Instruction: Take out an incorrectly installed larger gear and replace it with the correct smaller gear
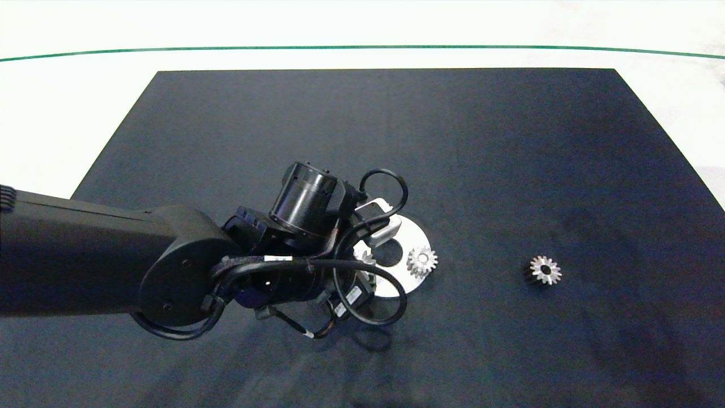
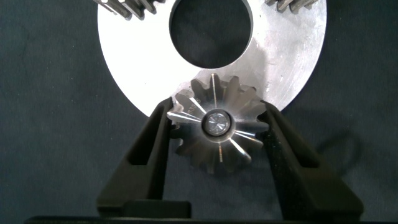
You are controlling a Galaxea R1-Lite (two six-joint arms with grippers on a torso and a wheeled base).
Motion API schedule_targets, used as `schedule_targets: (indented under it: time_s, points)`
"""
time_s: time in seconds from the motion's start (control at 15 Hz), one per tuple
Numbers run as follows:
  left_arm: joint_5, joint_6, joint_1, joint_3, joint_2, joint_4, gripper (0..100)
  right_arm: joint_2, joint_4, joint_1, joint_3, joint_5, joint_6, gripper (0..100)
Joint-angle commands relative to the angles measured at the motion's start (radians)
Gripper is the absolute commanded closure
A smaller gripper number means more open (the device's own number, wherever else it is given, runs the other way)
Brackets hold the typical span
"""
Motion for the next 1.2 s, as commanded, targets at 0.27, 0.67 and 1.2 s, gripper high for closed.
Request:
schedule_targets:
  time_s: [0.27,0.67,1.2]
  points:
    - [0.000,-0.017,-0.006,-0.002,0.003,0.001,59,0.000,-0.001,0.001,0.002,0.000,-0.002,0]
    - [0.000,-0.017,-0.006,-0.002,0.003,0.000,71,-0.002,-0.001,-0.001,0.000,-0.001,-0.002,0]
    - [0.000,-0.017,-0.009,-0.014,0.000,0.017,72,-0.002,-0.001,0.001,0.000,-0.001,-0.002,0]
